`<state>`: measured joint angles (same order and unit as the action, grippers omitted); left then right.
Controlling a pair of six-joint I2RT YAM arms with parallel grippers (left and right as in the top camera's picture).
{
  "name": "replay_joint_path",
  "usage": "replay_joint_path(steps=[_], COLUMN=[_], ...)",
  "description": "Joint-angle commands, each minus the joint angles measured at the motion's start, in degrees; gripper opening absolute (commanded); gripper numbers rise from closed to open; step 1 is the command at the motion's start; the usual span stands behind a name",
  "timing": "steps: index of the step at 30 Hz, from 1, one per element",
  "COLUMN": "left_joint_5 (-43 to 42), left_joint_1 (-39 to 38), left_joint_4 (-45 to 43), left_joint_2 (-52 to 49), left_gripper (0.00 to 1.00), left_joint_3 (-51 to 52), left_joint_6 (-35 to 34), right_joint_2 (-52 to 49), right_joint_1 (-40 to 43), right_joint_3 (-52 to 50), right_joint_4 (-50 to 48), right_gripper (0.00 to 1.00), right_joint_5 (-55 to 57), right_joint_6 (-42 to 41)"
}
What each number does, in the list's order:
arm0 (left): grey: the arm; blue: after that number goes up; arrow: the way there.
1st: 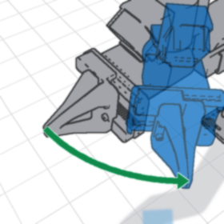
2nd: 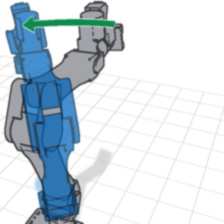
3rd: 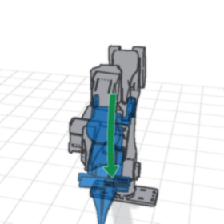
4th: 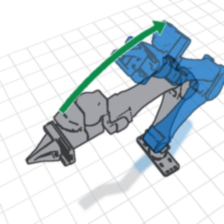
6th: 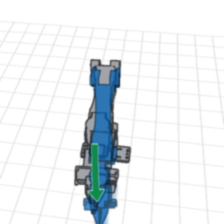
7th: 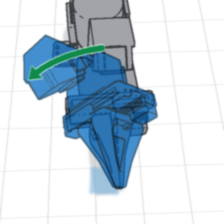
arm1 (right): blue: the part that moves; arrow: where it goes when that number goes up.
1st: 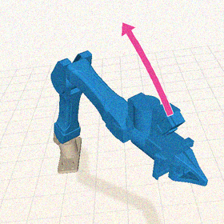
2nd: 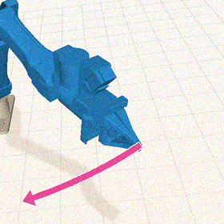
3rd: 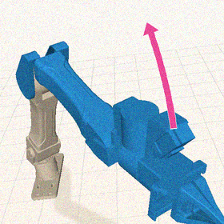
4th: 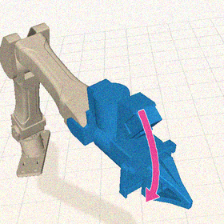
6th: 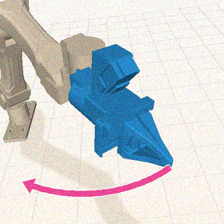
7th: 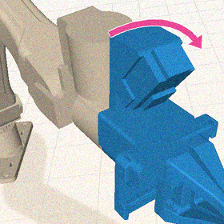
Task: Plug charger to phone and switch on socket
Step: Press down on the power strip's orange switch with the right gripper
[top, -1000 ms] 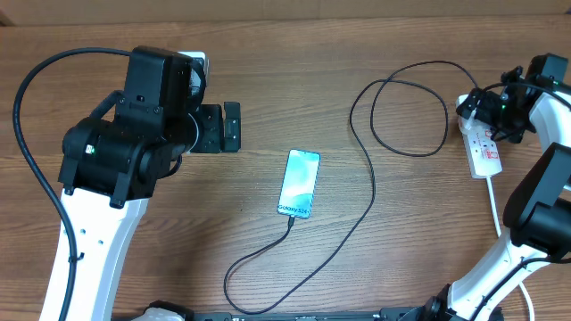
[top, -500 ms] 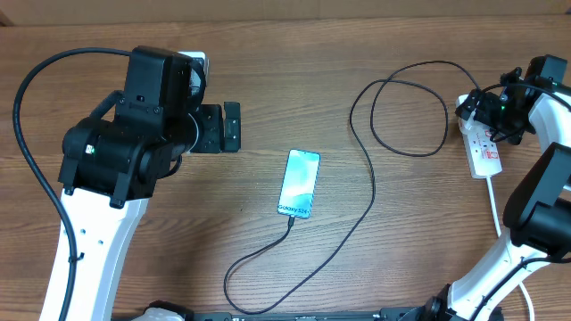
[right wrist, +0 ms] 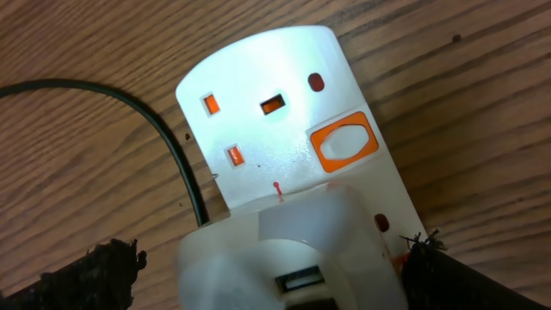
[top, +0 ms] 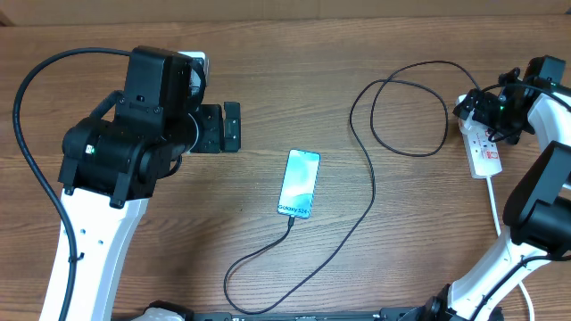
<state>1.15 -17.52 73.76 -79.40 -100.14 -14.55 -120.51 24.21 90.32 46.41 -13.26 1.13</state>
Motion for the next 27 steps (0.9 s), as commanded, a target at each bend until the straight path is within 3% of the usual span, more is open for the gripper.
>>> replay_joint_path(steps=[1, 27], left_joint_5=[0.8, 0.8], left_joint_1=[-0.1, -0.1], left_joint_4=[-0.1, -0.1], left_joint_2=[0.7, 0.7], left_gripper=[1.0, 1.0], left_joint_3=[-1.3, -1.3], left_joint_6=[1.0, 1.0], right_joint_2=[-0.5, -2.1], right_joint_1=[-0.5, -0.5], right_joint_3=[-0.4, -0.4], right_joint_4=[-0.1, 2.3], right_gripper=[1.0, 1.0], right_joint_5=[-0.2, -4.9], right_joint_6=[0.2, 0.4])
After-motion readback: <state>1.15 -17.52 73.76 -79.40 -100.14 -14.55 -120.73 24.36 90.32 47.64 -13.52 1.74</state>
